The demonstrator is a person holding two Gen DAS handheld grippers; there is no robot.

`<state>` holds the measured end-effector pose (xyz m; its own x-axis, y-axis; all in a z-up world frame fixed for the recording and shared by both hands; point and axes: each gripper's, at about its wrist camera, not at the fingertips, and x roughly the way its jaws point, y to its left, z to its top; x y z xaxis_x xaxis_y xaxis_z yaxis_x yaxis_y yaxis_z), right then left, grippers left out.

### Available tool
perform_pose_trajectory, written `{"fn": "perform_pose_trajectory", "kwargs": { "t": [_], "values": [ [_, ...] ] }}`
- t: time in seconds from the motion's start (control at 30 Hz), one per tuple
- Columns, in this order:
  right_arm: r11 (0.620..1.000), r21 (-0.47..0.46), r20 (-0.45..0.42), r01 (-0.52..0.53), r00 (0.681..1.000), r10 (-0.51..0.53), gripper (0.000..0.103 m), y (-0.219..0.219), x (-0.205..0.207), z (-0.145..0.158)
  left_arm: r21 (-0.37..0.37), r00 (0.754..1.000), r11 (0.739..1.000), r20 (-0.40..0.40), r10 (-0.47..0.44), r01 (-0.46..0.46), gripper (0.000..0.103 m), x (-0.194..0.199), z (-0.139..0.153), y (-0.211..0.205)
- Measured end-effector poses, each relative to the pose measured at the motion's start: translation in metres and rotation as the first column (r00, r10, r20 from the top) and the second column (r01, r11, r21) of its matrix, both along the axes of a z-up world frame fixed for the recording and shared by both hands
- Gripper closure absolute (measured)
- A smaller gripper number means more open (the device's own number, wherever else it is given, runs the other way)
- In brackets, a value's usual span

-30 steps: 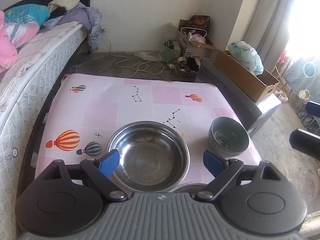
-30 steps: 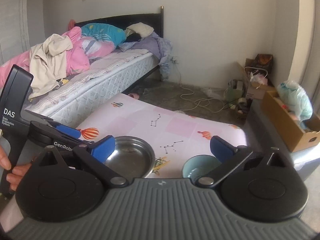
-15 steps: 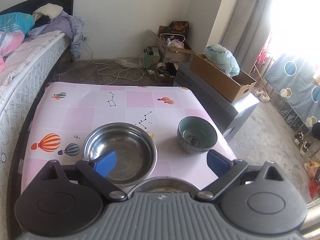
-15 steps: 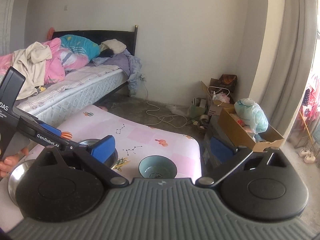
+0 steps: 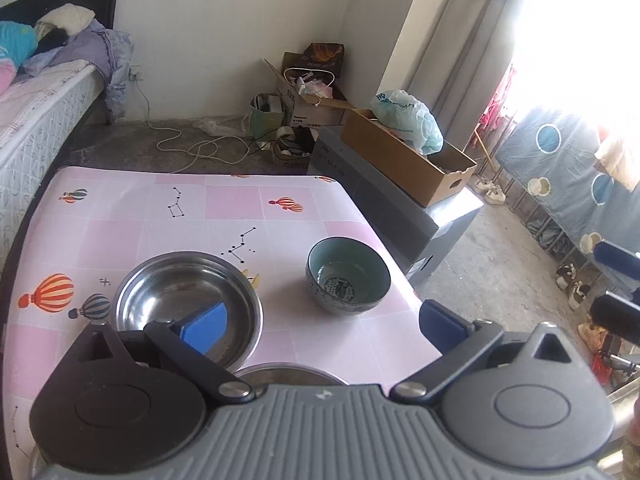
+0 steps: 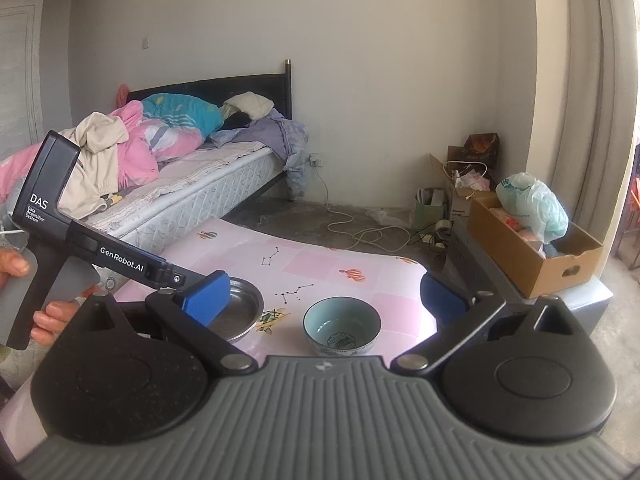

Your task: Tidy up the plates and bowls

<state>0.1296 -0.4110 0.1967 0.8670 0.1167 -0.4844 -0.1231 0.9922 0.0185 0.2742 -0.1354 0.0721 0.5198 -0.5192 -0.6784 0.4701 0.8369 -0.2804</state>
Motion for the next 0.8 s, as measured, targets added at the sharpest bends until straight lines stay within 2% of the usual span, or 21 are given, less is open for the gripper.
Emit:
{"fn": "perform_pose_trajectory", "kwargs": {
  "t": [0.1, 0.2, 0.37, 0.47, 0.53, 0.6, 0.8],
  "values": [
    [0.999, 0.053, -0.023, 0.005, 1.0, -0.003, 0.001, -0.009, 0.01, -0.011, -0.039, 1.0, 0.999, -0.028, -0.001, 0.0, 0.0, 0.012, -0.008, -0.009],
    [0.993, 0.113, -0.05, 0.02, 0.999, -0.014, 0.001, -0.02, 0.027, -0.025, -0.039, 1.0, 0.999, -0.011, 0.0, 0.0, 0.0, 0.025, -0.018, -0.022],
    [0.965, 0.251, -0.12, 0.073, 0.992, -0.044, 0.002, -0.045, 0.068, -0.062, -0.007, 1.0, 1.0, -0.028, -0.005, 0.005, 0.0, 0.054, -0.039, -0.05],
    [0.925, 0.356, -0.194, 0.134, 0.979, -0.067, 0.007, -0.063, 0.098, -0.092, 0.045, 0.998, 0.999, -0.06, 0.007, -0.004, 0.0, 0.074, -0.056, -0.069],
    [0.898, 0.403, -0.243, 0.179, 0.966, -0.083, 0.02, -0.074, 0.116, -0.113, 0.06, 0.997, 0.998, -0.075, 0.007, -0.003, 0.001, 0.086, -0.066, -0.079],
    [0.878, 0.42, -0.295, 0.228, 0.95, -0.106, 0.028, -0.083, 0.137, -0.136, 0.072, 0.995, 0.997, -0.101, -0.007, 0.015, 0.004, 0.095, -0.076, -0.089],
    [0.836, 0.441, -0.403, 0.326, 0.905, -0.14, 0.049, -0.093, 0.181, -0.196, 0.109, 0.987, 0.993, -0.157, -0.019, 0.037, 0.025, 0.113, -0.101, -0.111]
  ]
}}
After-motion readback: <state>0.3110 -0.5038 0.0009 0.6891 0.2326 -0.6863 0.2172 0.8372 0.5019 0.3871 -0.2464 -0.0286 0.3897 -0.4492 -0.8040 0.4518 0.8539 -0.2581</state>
